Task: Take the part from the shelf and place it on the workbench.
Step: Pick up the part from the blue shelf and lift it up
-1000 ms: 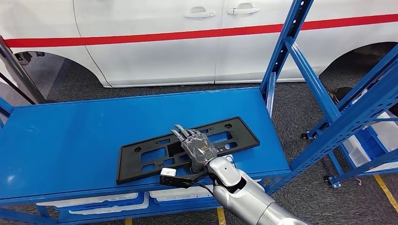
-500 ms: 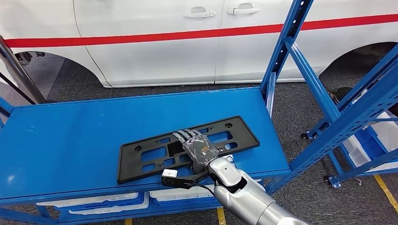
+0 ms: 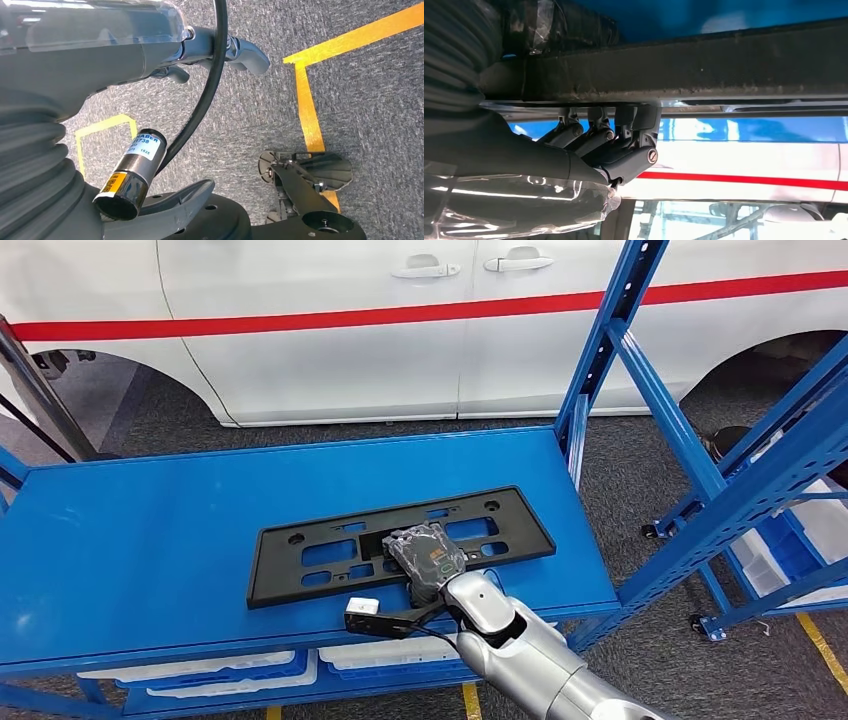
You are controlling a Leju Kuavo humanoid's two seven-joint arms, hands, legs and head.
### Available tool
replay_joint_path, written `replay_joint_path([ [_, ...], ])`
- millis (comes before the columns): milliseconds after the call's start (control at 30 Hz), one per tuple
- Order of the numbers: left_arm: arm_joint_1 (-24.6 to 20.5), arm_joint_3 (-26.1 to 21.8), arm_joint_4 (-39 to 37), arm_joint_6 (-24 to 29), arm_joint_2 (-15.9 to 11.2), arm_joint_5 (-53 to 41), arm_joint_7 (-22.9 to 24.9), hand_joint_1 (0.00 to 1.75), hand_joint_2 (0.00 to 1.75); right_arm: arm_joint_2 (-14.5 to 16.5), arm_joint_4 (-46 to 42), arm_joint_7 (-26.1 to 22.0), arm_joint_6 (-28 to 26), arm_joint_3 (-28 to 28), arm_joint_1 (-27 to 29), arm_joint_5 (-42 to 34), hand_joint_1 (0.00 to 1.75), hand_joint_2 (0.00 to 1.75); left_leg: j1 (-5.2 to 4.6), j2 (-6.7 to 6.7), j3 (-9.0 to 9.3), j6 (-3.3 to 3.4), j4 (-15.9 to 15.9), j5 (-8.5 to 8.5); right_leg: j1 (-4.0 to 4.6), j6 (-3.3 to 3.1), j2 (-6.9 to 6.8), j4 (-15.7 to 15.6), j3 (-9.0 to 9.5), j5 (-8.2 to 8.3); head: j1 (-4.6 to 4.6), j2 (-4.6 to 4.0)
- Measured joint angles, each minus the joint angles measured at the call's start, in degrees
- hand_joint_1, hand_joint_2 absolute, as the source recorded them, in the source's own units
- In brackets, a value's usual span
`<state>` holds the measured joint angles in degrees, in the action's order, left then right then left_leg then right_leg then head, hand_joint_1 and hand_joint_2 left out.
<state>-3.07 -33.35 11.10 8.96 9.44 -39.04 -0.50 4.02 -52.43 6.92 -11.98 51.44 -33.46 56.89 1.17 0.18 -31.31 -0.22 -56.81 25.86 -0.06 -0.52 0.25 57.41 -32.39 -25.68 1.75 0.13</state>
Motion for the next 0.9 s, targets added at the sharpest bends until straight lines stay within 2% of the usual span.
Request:
replay_joint_path([
  [300, 0.0, -0.4, 0.0, 0.0, 0.0, 0.0, -0.1, 0.0, 1.75, 0.0, 0.0, -0.1, 0.2, -0.1, -0.4, 0.0, 1.75, 1.75, 0.0, 0.0, 0.03, 0.0, 0.0, 0.0, 0.0, 0.0, 0.0, 0.0, 0.02, 0.0, 0.0, 0.0],
  [600, 0.0, -0.5, 0.0, 0.6, 0.0, -1.2, -2.8, 0.0, 1.75, -0.3, 0.0, -0.4, 0.2, -0.9, -0.3, 0.0, 1.75, 1.75, 0.0, 0.0, 0.03, 0.0, 0.0, 0.0, 0.0, 0.01, 0.0, 0.0, 0.03, -0.01, 0.0, 0.0],
  [900, 0.0, -0.5, 0.0, 2.0, 0.0, -1.9, -2.2, 0.0, 1.75, -0.5, -0.1, -0.5, -0.1, -0.9, -0.2, 0.3, 1.75, 1.75, 0.0, 0.0, 0.04, 0.0, 0.0, 0.0, 0.0, 0.01, 0.0, 0.0, 0.04, -0.01, 0.0, 0.0],
])
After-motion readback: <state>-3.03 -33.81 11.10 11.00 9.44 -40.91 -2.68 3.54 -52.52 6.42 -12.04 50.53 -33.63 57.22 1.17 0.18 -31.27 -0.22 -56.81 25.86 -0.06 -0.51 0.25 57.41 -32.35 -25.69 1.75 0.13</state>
